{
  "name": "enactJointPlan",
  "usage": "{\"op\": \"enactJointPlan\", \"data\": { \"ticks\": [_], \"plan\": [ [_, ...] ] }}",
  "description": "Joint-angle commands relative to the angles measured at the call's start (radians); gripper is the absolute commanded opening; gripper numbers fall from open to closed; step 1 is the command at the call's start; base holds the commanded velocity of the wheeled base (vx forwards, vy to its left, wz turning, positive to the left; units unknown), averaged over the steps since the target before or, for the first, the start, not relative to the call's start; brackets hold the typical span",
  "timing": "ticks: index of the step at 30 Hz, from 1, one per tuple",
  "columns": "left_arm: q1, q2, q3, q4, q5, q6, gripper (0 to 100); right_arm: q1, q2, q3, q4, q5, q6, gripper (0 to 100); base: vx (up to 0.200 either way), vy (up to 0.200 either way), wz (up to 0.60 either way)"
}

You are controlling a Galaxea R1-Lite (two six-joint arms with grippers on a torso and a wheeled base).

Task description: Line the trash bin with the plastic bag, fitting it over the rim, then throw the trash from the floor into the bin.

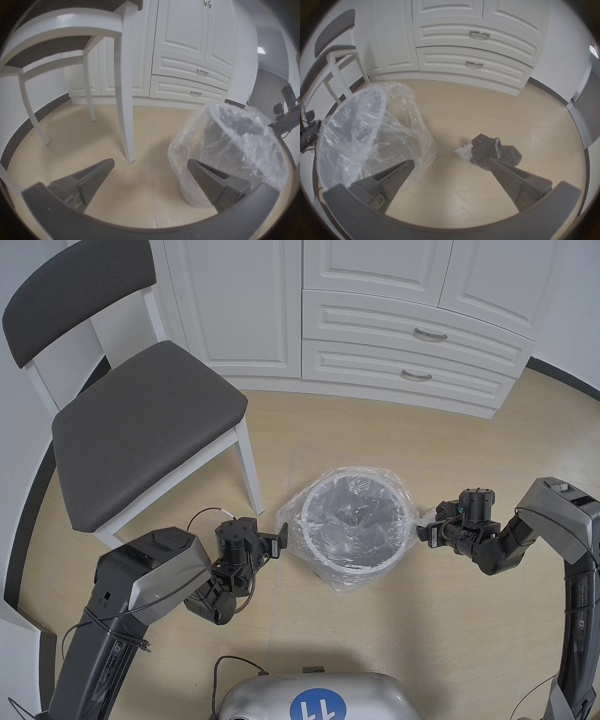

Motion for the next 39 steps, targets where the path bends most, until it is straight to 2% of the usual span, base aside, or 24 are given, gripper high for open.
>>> {"op": "enactJointPlan", "data": {
  "ticks": [1, 16, 26, 28, 29, 31, 32, 33, 36, 37, 38, 39],
  "plan": [
    [0.000, 0.053, -0.019, 0.011, -0.001, 0.001, 100, -0.001, 0.078, -0.040, 0.003, 0.000, 0.000, 100, 0.000, 0.000, 0.00],
    [0.006, 0.090, -0.041, 0.057, -0.005, -0.007, 100, 0.019, 0.198, -0.101, -0.005, 0.000, 0.019, 100, 0.000, 0.000, 0.00],
    [0.012, 0.055, -0.001, 0.043, -0.008, -0.004, 100, 0.022, 0.098, -0.043, -0.019, 0.000, 0.025, 100, 0.000, 0.000, 0.00],
    [0.011, -0.045, 0.113, 0.033, -0.053, -0.001, 100, 0.035, -0.005, 0.032, -0.036, -0.001, 0.020, 100, 0.000, 0.000, 0.00],
    [0.011, -0.045, 0.113, 0.033, -0.053, -0.001, 100, 0.035, -0.005, 0.032, -0.036, -0.001, 0.020, 100, 0.000, 0.000, 0.00],
    [0.005, -0.159, 0.254, 0.037, -0.097, 0.005, 100, 0.045, -0.104, 0.112, -0.042, 0.000, 0.011, 100, 0.000, 0.000, 0.00],
    [0.005, -0.165, 0.262, 0.039, -0.100, 0.005, 100, 0.045, -0.109, 0.116, -0.042, 0.000, 0.011, 100, 0.000, 0.000, 0.00],
    [0.003, -0.237, 0.361, 0.040, -0.154, 0.019, 100, 0.046, -0.170, 0.179, -0.042, 0.009, -0.003, 100, 0.000, 0.000, 0.00],
    [0.003, -0.335, 0.487, 0.042, -0.244, 0.076, 100, 0.037, -0.259, 0.284, -0.046, 0.083, -0.055, 100, 0.000, 0.000, 0.00],
    [0.003, -0.335, 0.487, 0.042, -0.244, 0.076, 100, 0.037, -0.259, 0.284, -0.046, 0.083, -0.055, 100, 0.000, 0.000, 0.00],
    [0.002, -0.376, 0.544, 0.040, -0.269, 0.108, 100, 0.029, -0.316, 0.359, -0.085, 0.126, -0.079, 100, 0.000, 0.000, 0.00],
    [0.000, -0.384, 0.553, 0.036, -0.269, 0.117, 100, 0.029, -0.331, 0.383, -0.111, 0.130, -0.081, 100, 0.000, 0.000, 0.00]
  ]
}}
